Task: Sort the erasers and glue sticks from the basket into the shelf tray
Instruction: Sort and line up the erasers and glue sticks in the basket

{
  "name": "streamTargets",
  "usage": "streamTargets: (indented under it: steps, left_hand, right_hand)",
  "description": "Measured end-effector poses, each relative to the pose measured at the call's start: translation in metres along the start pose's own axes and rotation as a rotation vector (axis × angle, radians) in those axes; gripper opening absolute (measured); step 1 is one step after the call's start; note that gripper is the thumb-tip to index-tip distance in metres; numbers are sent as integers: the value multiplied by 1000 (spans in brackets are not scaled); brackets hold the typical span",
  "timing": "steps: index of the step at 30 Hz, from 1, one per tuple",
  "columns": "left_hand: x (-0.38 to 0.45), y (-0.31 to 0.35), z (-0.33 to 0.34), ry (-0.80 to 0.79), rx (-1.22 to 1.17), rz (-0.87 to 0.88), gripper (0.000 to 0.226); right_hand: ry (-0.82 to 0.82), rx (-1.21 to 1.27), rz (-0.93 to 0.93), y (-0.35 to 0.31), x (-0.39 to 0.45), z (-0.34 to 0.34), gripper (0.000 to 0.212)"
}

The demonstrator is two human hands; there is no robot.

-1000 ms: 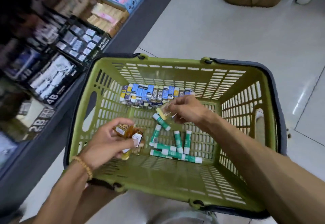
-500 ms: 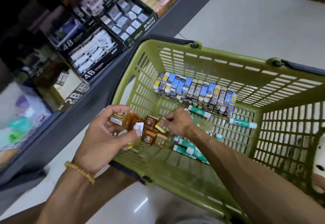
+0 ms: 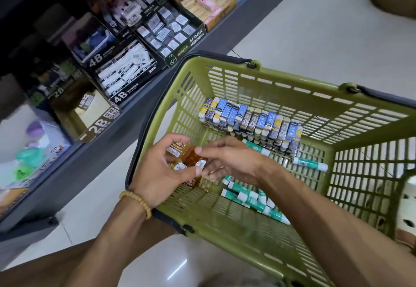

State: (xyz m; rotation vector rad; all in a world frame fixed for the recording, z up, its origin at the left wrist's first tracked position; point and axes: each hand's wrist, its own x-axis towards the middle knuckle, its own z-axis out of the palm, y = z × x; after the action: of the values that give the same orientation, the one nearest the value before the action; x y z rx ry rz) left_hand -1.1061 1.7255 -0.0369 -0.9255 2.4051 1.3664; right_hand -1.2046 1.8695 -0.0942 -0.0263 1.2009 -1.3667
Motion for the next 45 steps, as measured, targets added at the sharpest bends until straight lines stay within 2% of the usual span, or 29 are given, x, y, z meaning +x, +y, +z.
streamTargets:
  steps: [4,7,10,16,22,25,27,29,31,35,37,39,41,43,45]
  left_hand:
    - [0,0,5,-61,59,26,59]
    - [-2,-1,0,-111,-51,-23,64]
    - [-4,-3,-9,-172,-148,-52,75]
    - [-8,-1,-11,-123,-251,-78,59]
    - [-9,1,-14,-31,-199,-52,51]
    - [-8,2,-13,15,-203,-73,47]
    - [-7,2,-13,20,-207,-83,46]
    - [-6,2,-13,15,-214,-90,46]
    - [-6,2,-12,11,-211,-94,46]
    - [-3,1,-11,10,-192,-92,46]
    - [-1,0,-8,-2,-192,-90,47]
    - [0,1,-4,-29,-204,-76,47]
    - [0,3,0,-59,-207,-61,46]
    - [0,2,1,-80,-202,-57,46]
    - [-1,1,0,-86,-220,-68,46]
  right_hand:
    - [10,-43,10,9,-4,-11,23]
    - [110,-188,10,18,-8,-25,16]
    - [202,-273,99,36,-6,-40,16]
    - [268,-395,154,71,15,-32,20]
    - [361,-384,174,86,30,-21,7]
    - [416,-364,168,87,35,-15,14]
    - [458,-265,167,86,38,-11,23]
    - [443,-131,178,84,38,-6,32]
    - [416,-62,187,83,36,-4,31]
    - [441,-209,143,69,17,-12,9]
    - [348,-84,103,56,6,-15,31]
    - [163,84,64,39,-3,-11,42]
    - [26,163,21,28,-4,-5,30]
    - [-32,196,-8,20,-4,0,17]
    - [-65,223,-43,19,-6,1,21]
